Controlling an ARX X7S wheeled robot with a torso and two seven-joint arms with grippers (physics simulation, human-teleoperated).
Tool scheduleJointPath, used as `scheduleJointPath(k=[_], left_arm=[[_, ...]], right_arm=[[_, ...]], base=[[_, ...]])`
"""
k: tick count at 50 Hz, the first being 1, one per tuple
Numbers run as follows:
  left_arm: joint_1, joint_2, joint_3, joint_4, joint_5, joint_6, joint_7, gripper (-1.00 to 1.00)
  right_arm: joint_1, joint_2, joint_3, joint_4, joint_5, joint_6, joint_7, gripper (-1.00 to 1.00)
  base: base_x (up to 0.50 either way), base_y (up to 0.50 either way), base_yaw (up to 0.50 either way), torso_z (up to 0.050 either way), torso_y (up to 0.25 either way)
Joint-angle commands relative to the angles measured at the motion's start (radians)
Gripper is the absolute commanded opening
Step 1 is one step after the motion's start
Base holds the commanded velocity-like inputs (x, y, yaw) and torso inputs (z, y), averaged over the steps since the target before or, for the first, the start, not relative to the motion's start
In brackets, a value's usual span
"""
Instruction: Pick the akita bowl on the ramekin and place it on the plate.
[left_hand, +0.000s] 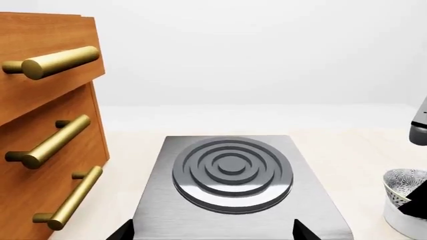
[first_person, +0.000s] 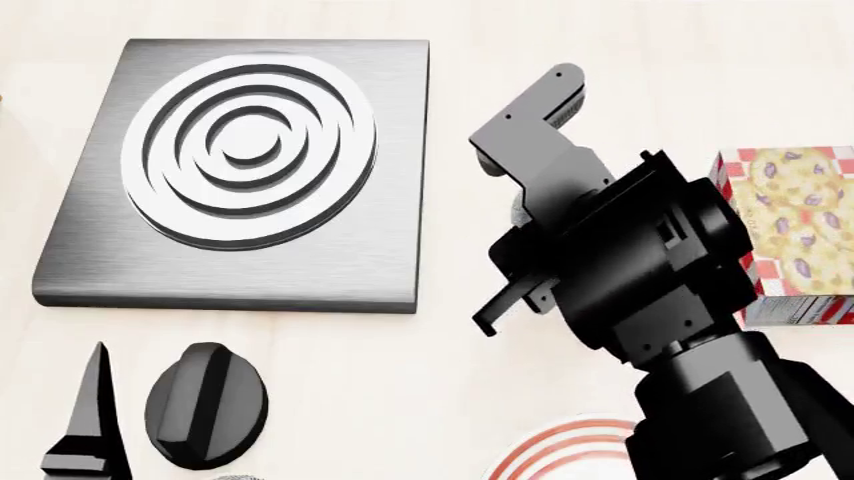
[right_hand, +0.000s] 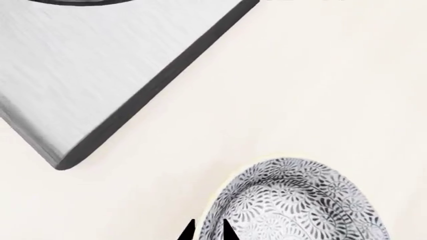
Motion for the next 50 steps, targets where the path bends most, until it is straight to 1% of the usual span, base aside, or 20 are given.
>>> scheduleJointPath(k=[1, 11, 16, 24, 40, 45, 50], left_arm=[[0.022, -0.001, 0.002, -0.013, 0.005, 0.075, 0.028, 1.0], [0.021, -0.004, 0.0, -0.023, -0.006, 0.079, 0.021, 1.0], [0.02, -0.006, 0.0, -0.023, -0.012, 0.079, 0.018, 1.0], [0.023, -0.007, 0.005, -0.024, -0.022, 0.08, 0.013, 1.0], [0.029, -0.009, 0.015, -0.017, -0.046, 0.089, 0.008, 1.0], [0.03, -0.011, 0.016, -0.014, -0.055, 0.091, 0.006, 1.0], [0.028, -0.015, 0.016, -0.011, -0.059, 0.089, 0.002, 1.0]], right_arm=[[-0.012, 0.007, 0.001, -0.027, -0.016, -0.003, 0.006, -1.0], [-0.014, 0.012, 0.002, -0.038, -0.017, -0.01, 0.014, -1.0], [0.0, 0.034, -0.005, -0.097, -0.018, 0.035, 0.004, -1.0], [0.024, 0.09, -0.024, -0.247, -0.013, 0.156, -0.034, -1.0], [0.073, 0.13, -0.07, -0.332, -0.018, 0.243, -0.083, -1.0], [0.108, 0.157, -0.103, -0.387, -0.026, 0.283, -0.113, -1.0], [0.142, 0.214, -0.129, -0.497, -0.021, 0.344, -0.158, -1.0]], base=[[0.0, 0.0, 0.0, 0.0, 0.0], [0.0, 0.0, 0.0, 0.0, 0.0], [0.0, 0.0, 0.0, 0.0, 0.0], [0.0, 0.0, 0.0, 0.0, 0.0], [0.0, 0.0, 0.0, 0.0, 0.0], [0.0, 0.0, 0.0, 0.0, 0.0], [0.0, 0.0, 0.0, 0.0, 0.0]])
